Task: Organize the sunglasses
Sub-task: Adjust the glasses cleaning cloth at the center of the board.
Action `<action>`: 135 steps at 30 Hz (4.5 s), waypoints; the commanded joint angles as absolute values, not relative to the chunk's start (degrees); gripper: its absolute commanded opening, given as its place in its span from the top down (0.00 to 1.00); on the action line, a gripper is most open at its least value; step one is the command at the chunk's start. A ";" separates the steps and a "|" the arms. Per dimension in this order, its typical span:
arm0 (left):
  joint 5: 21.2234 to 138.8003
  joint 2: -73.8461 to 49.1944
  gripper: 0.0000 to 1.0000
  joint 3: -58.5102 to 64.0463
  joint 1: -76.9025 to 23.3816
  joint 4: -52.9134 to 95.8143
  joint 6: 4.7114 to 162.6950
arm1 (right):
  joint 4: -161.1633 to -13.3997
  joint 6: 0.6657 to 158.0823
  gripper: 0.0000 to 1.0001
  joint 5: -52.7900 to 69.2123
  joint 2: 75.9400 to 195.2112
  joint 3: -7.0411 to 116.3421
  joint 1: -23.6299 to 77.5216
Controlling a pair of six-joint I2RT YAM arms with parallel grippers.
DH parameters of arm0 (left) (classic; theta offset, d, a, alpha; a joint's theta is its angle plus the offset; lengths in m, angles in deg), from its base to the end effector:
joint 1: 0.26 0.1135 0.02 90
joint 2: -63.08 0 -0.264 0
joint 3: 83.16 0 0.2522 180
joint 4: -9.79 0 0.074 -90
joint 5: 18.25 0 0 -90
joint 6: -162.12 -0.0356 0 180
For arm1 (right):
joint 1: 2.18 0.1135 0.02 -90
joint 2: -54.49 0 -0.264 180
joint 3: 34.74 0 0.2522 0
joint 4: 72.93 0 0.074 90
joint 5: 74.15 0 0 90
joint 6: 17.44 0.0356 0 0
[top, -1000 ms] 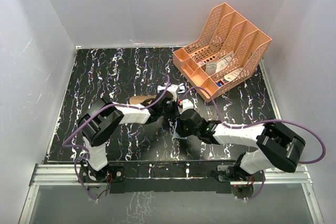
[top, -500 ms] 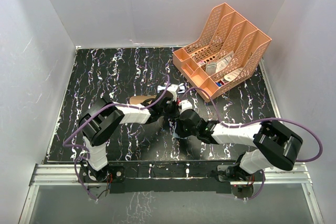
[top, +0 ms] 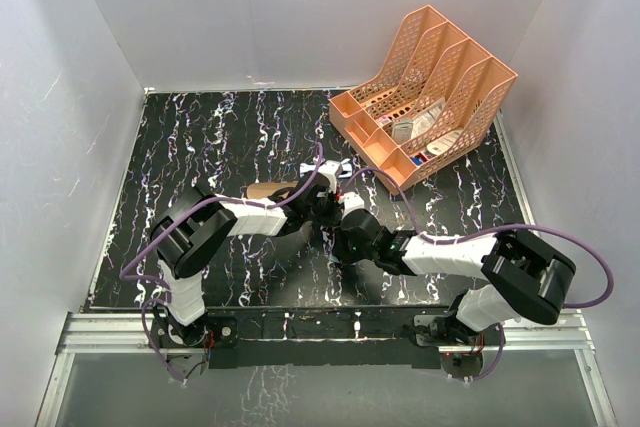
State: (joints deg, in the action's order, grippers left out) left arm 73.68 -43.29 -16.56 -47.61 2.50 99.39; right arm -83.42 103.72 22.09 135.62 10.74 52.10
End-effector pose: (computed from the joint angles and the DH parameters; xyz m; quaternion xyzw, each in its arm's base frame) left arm 0.2570 -0.2808 0.1466 0.1608 0.8617 -0.3033 0.3737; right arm 0.1550 0.2088 0.1485 -0.1657 0.9116 0.2159 0.3082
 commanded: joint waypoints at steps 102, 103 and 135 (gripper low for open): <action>74.12 -45.20 1.00 -16.84 -47.35 6.18 99.28 | -78.96 104.12 0.95 26.84 135.73 8.50 54.80; 74.12 -45.20 1.00 -16.84 -47.32 6.23 99.28 | -78.91 104.31 0.95 26.72 135.76 8.28 54.96; 73.86 -45.08 1.00 -16.46 -47.31 6.85 99.11 | -83.65 106.13 0.95 34.27 122.86 6.06 57.22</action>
